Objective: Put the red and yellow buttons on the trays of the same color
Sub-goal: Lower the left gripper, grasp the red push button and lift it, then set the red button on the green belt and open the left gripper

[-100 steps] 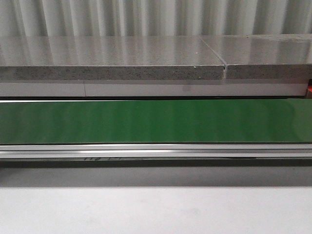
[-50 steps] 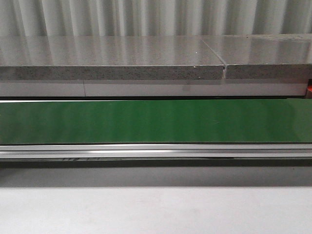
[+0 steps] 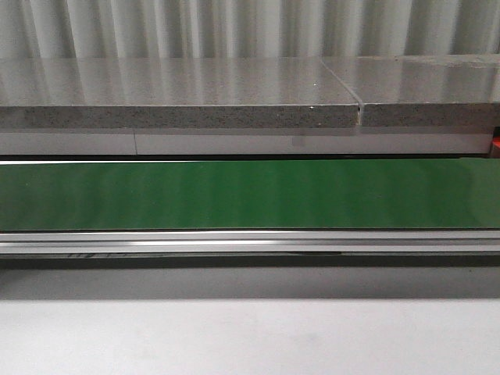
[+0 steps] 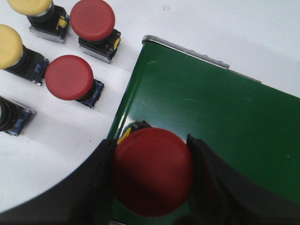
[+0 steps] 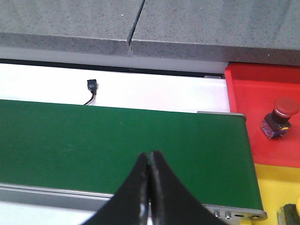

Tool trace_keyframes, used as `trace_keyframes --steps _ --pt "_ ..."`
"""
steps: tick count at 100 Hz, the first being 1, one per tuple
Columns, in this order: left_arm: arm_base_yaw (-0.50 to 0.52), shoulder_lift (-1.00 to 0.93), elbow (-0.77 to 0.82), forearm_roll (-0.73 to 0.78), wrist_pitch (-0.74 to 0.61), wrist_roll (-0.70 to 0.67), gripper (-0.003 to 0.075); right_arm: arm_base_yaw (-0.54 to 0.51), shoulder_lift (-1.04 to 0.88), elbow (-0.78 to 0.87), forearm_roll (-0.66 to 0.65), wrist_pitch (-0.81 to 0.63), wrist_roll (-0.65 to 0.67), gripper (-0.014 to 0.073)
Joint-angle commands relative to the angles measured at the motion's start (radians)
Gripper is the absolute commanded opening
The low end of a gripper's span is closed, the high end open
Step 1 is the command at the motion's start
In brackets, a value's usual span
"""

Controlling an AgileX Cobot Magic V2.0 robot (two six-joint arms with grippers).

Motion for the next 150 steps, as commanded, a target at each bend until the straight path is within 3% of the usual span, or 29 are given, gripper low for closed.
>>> trace_keyframes --steps 1,21,31,44,56,65,87,120,150 --pt "-0.009 -0.005 -0.032 -0.009 -0.05 0.001 -0.002 0.0 -0.001 -0.025 0.005 -0.066 -0.008 -0.0068" --pt "-0.009 0.014 -0.032 -0.047 -0.052 0.055 -0.0016 0.0 -0.001 -0.025 0.005 -0.066 -0.008 -0.0068" --pt "-0.009 0.014 -0.032 -0.051 -0.05 0.057 0.004 0.0 -0.001 -0.025 0.005 -0.066 -0.008 -0.0068" --pt "-0.009 0.014 -0.032 -0.062 -0.04 0.081 0.0274 0.0 -0.001 -0.025 0.005 -0.066 -0.008 -0.0068" --pt "-0.009 0.014 -0.032 -0.093 -0.038 0.117 0.0589 0.0 -0.001 -0.025 0.005 -0.066 -0.008 -0.0068" --pt "-0.009 0.007 -0.032 -0.122 -0.038 0.153 0.0694 0.0 -0.001 -0.025 0.005 -0.066 -0.008 -0.0068" --pt "-0.009 -0.051 -0.032 -0.222 -0.038 0.245 0.0689 0.0 -0.001 -0.025 0.005 -0.066 -0.008 -0.0068" --pt "-0.002 -0.213 -0.032 -0.199 -0.046 0.245 0.0689 0.0 -0.001 -0.025 0.005 -0.066 -0.008 -0.0068" --pt "0.11 -0.232 0.011 -0.199 -0.053 0.186 0.0689 0.0 -0.001 -0.025 0.005 -0.066 -0.008 -0.0068"
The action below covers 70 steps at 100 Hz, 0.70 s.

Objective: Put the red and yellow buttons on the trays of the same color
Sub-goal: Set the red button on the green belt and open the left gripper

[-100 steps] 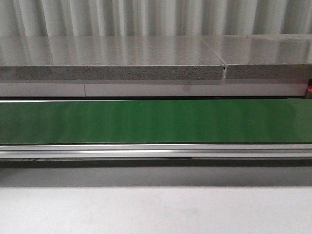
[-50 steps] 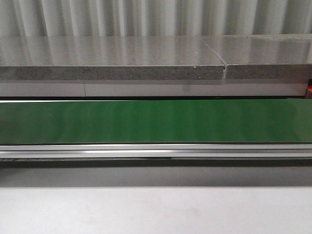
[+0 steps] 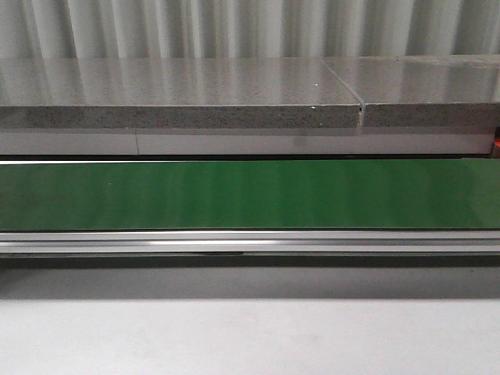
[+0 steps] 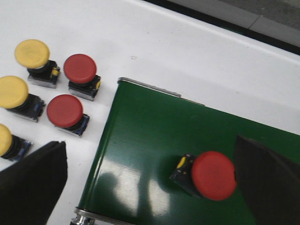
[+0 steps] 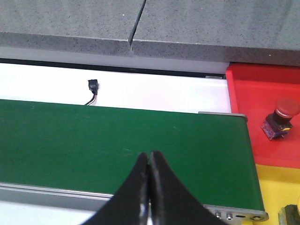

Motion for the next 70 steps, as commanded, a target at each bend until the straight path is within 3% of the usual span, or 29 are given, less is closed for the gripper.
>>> trace_keyframes --steps 1,40,70 --pt "0.042 -0.026 -0.002 -0.008 -0.055 -0.034 0.0689 0.0 -0.001 -0.025 0.005 -0.066 -0.008 -0.0068" --pt "0.259 -0.024 0.189 -0.005 -0.161 -0.04 0.0689 0.0 -0.001 -0.025 0.005 -0.066 -0.008 -0.0068" --pt "0.292 0.065 0.255 0.01 -0.235 -0.04 0.0689 0.0 -0.001 -0.025 0.005 -0.066 -0.008 -0.0068"
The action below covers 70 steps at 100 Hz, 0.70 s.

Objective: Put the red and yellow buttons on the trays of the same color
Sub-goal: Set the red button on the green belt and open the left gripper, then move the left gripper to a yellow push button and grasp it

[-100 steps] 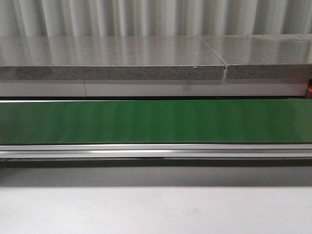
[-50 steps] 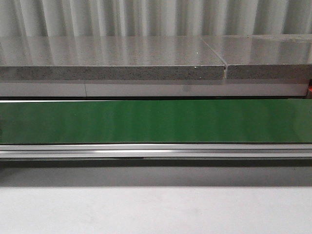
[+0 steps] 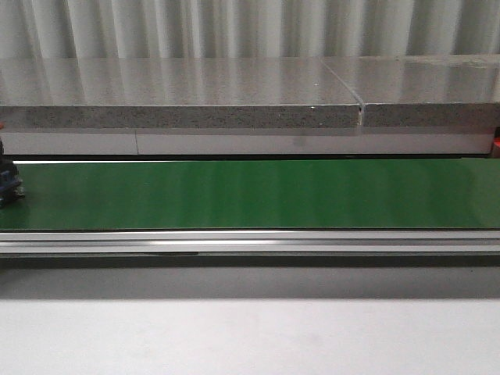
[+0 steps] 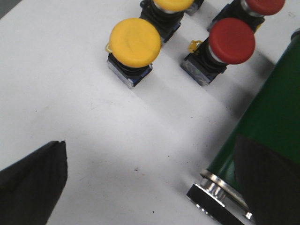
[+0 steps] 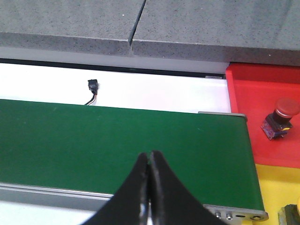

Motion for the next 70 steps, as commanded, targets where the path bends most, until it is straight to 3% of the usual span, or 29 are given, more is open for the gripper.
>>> trace_keyframes --steps 1,70 --pt "0.003 0.011 -0.027 0.006 -0.068 -0.006 0.0689 0.0 -0.001 -0.025 0.005 -0.066 -0.008 -0.0068" --pt "0.003 0.245 -0.197 0.025 -0.065 -0.006 0.0689 0.0 -0.001 -0.025 0.005 -0.066 -0.008 -0.0068"
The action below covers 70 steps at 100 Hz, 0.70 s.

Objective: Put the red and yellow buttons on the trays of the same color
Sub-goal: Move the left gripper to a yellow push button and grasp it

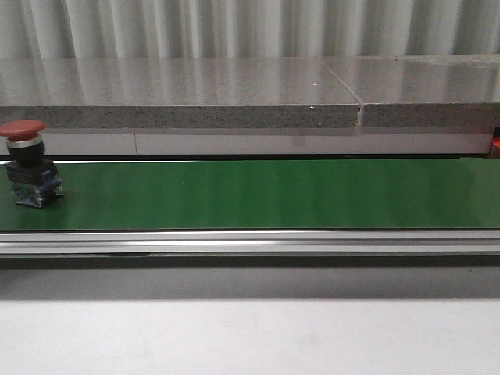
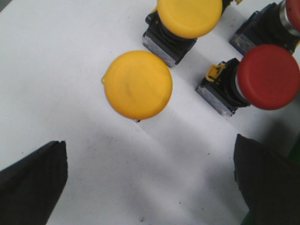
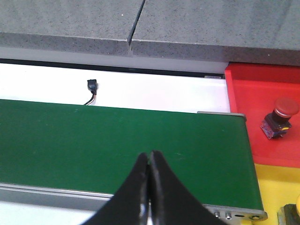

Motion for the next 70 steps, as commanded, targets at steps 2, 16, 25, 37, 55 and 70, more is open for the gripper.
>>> trace_keyframes --steps 2,16,25,37,55,70 --pt "0.001 -0.002 -0.053 -0.005 -0.042 -0.006 0.0689 0.0 -0.001 -0.025 0.005 -0.066 -0.008 -0.0068" --pt "0.001 0.045 -0.097 0.001 -0.04 -0.006 0.0689 0.0 -0.001 -0.025 0.005 -0.066 -0.008 -0.0068" --pt "0.001 0.07 -0.117 0.001 -0.04 -0.006 0.0689 0.0 -0.001 -0.025 0.005 -0.066 -0.008 -0.0068" --pt "0.001 0.103 -0.145 0.001 -0.04 -0.006 0.0689 0.0 -0.001 -0.025 0.005 -0.066 -0.008 -0.0068" --pt "0.001 0.16 -0.19 0.003 -0.035 -0.006 0.0689 0.0 -0.001 -0.025 0.005 -0.066 -0.008 -0.0068" --pt "0.001 0.168 -0.197 0.003 -0.06 -0.006 0.0689 0.0 -0.001 -0.025 0.005 -0.066 -0.008 -0.0068"
